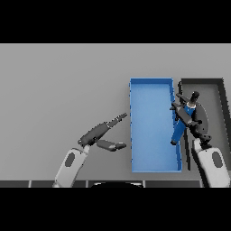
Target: Pick up the blue pipe and place it into the blue bin.
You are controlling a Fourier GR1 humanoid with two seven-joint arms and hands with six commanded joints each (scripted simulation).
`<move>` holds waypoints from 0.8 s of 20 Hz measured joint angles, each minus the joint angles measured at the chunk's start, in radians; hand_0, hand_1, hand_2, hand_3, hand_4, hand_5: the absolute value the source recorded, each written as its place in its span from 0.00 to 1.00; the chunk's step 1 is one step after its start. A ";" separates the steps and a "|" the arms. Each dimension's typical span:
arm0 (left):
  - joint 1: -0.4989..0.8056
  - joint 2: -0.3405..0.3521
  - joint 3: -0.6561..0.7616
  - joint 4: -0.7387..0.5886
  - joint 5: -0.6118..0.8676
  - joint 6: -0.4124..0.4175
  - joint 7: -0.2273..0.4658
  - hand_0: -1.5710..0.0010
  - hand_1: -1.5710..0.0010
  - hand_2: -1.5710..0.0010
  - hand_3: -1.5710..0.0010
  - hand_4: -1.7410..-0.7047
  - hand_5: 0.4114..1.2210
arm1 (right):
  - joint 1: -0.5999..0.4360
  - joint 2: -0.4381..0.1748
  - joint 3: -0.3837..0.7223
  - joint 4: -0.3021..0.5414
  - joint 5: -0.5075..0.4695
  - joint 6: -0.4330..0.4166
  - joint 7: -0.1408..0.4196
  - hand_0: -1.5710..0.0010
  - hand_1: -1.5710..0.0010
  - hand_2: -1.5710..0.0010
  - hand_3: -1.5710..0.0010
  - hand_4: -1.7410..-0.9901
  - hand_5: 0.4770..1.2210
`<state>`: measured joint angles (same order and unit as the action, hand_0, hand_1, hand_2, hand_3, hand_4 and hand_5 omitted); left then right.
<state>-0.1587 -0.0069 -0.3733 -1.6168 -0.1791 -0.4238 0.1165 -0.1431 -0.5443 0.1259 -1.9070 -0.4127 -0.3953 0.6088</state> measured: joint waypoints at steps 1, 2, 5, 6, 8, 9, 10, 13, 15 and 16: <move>0.011 0.007 0.000 -0.008 0.007 -0.007 -0.017 1.00 1.00 1.00 1.00 0.82 0.01 | 0.018 -0.021 0.038 -0.005 -0.015 -0.046 0.000 0.00 0.00 0.00 0.20 0.00 1.00; 0.017 0.008 -0.006 -0.007 -0.003 -0.004 -0.019 1.00 1.00 1.00 1.00 0.83 0.01 | 0.018 -0.062 0.074 0.005 -0.039 -0.094 0.000 0.00 0.00 0.00 0.28 0.00 1.00; 0.012 0.005 -0.012 -0.015 -0.004 -0.004 -0.018 1.00 1.00 1.00 1.00 0.83 0.01 | 0.033 -0.171 0.211 0.043 -0.091 -0.218 0.000 0.00 0.01 0.00 0.46 0.00 1.00; 0.000 0.000 -0.006 -0.006 -0.005 0.000 0.000 1.00 1.00 1.00 1.00 0.83 0.01 | 0.006 -0.205 0.268 0.069 -0.129 -0.273 0.000 0.07 0.15 0.15 0.50 0.08 1.00; 0.005 0.000 -0.012 -0.026 -0.010 0.006 -0.007 1.00 1.00 1.00 1.00 0.83 0.01 | -0.051 -0.285 0.379 0.115 -0.234 -0.350 0.000 0.40 0.46 0.45 0.68 0.32 1.00; -0.002 0.000 -0.007 -0.022 -0.010 0.006 0.004 1.00 1.00 1.00 1.00 0.83 0.02 | -0.073 -0.313 0.413 0.123 -0.263 -0.358 0.002 0.52 0.56 0.56 0.74 0.44 1.00; -0.001 0.000 -0.008 -0.020 -0.010 0.006 0.003 1.00 1.00 1.00 1.00 0.83 0.02 | -0.080 -0.322 0.423 0.127 -0.271 -0.346 0.002 0.62 0.65 0.65 0.79 0.54 1.00; 0.008 0.006 -0.006 -0.018 -0.009 0.004 -0.003 1.00 1.00 1.00 1.00 0.83 0.02 | -0.134 -0.395 0.515 0.142 -0.319 -0.310 -0.009 0.80 0.82 0.82 0.89 0.75 0.82; 0.010 0.004 -0.003 -0.020 0.003 -0.003 0.002 1.00 1.00 1.00 1.00 0.83 0.02 | -0.223 -0.458 0.636 0.175 -0.341 -0.266 0.001 0.87 0.89 0.89 0.93 0.84 0.67; 0.014 0.005 -0.005 -0.026 0.004 -0.004 0.001 1.00 1.00 1.00 1.00 0.83 0.02 | -0.237 -0.467 0.661 0.179 -0.353 -0.258 0.001 0.90 0.91 0.91 0.95 0.88 0.61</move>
<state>-0.1450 -0.0020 -0.3785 -1.6431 -0.1749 -0.4277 0.1174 -0.3804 -1.0111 0.7868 -1.7276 -0.7656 -0.6529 0.6094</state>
